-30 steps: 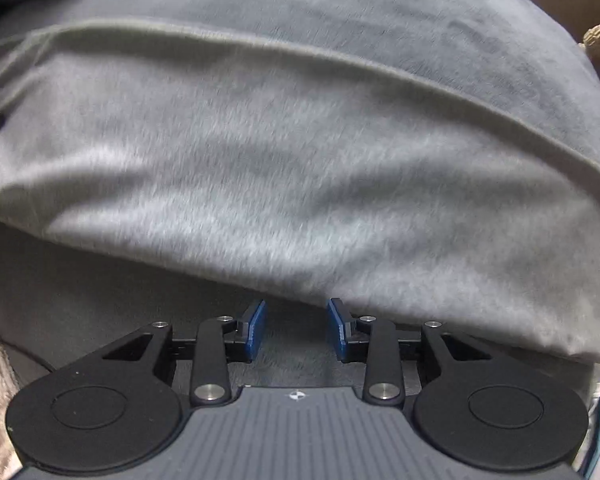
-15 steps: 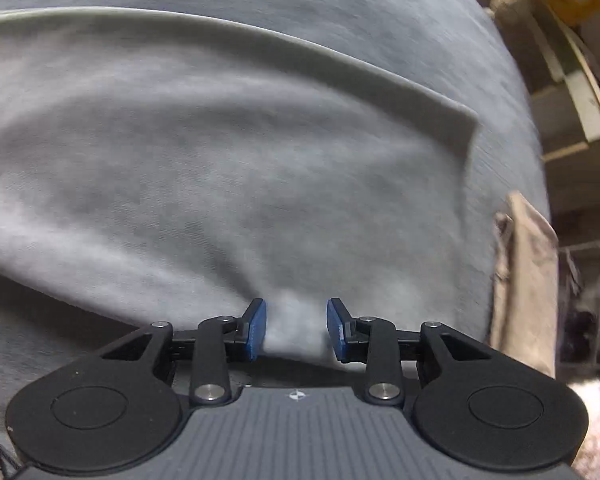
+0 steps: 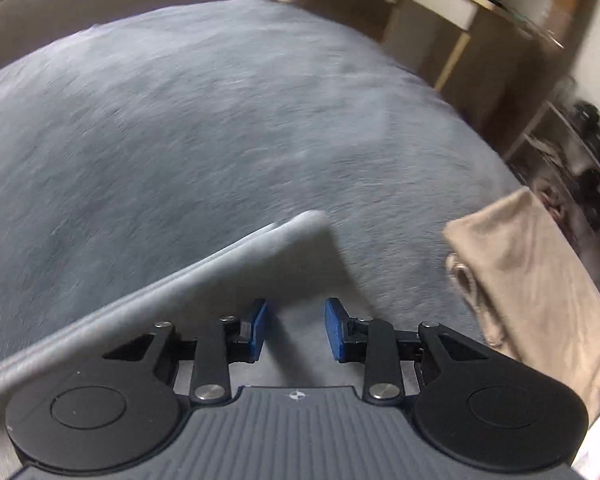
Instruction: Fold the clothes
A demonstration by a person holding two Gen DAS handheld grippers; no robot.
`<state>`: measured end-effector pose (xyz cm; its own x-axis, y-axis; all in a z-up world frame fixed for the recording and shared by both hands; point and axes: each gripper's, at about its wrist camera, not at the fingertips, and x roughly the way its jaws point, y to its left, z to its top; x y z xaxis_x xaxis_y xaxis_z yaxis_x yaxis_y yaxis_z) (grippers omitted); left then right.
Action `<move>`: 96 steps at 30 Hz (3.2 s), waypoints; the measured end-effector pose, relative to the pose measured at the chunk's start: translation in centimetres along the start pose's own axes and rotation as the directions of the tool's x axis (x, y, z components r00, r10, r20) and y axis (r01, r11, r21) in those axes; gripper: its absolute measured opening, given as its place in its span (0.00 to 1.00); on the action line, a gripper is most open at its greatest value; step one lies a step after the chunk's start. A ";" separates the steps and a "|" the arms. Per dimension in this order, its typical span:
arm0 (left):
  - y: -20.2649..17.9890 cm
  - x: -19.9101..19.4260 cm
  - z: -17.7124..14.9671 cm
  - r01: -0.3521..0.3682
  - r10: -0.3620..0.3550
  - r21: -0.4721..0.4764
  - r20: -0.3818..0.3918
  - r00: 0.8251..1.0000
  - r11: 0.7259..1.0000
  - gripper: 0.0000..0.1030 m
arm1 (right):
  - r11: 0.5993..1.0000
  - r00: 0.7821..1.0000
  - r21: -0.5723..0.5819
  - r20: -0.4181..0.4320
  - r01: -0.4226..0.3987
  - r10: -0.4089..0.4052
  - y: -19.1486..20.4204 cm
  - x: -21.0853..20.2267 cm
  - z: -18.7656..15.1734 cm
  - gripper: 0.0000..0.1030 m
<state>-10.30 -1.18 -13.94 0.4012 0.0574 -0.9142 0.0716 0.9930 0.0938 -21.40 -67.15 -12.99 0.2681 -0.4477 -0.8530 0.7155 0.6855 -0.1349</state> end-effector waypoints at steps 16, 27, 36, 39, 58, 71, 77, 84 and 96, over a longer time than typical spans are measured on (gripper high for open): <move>1.0 -3.8 -0.7 -0.022 0.026 -0.079 0.052 0.998 0.997 0.99 | 0.727 0.796 -0.366 -0.067 -0.581 0.602 16.6 -13.2 -9.5 0.33; 10.0 -6.7 -3.6 0.062 -0.031 -0.413 0.081 0.996 0.909 0.99 | 0.460 0.620 -0.516 -0.189 -0.723 0.762 32.5 -21.9 -19.5 0.34; 16.8 -4.9 -5.8 0.183 -0.084 -0.669 0.178 0.980 0.720 0.99 | 0.443 0.619 -0.486 -0.297 -0.753 0.727 37.5 -22.9 -23.0 0.34; 18.3 -3.7 -6.4 0.225 -0.105 -0.715 0.209 0.972 0.661 0.98 | 0.462 0.634 -0.475 -0.313 -0.749 0.707 38.0 -22.4 -23.2 0.34; 20.0 1.3 -5.8 0.338 -0.196 -0.745 0.276 0.941 0.575 0.87 | 0.517 0.686 -0.470 -0.336 -0.716 0.645 40.5 -20.6 -23.7 0.34; 17.3 -0.5 -4.2 0.144 0.014 -0.696 0.216 0.976 0.703 0.42 | 0.533 0.694 -0.458 -0.340 -0.712 0.635 40.4 -20.3 -23.4 0.34; 16.0 -2.8 -3.2 0.115 0.071 -0.652 0.252 0.965 0.749 0.33 | 0.551 0.697 -0.438 -0.325 -0.710 0.639 39.2 -20.3 -22.7 0.34; 13.6 -6.4 -1.3 0.127 0.106 -0.589 0.345 0.933 0.798 0.30 | 0.560 0.687 -0.412 -0.291 -0.718 0.666 36.5 -20.5 -21.1 0.34; 0.3 -16.1 0.1 0.226 -0.093 -0.167 0.570 0.817 0.960 0.29 | 0.632 0.686 -0.275 -0.192 -0.725 0.702 27.7 -18.8 -17.6 0.34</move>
<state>-16.66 -1.84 0.88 0.8410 -0.1044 -0.5308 0.0071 0.9832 -0.1822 -17.93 -29.66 -9.59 0.5623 0.2848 -0.7764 0.0805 0.9155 0.3941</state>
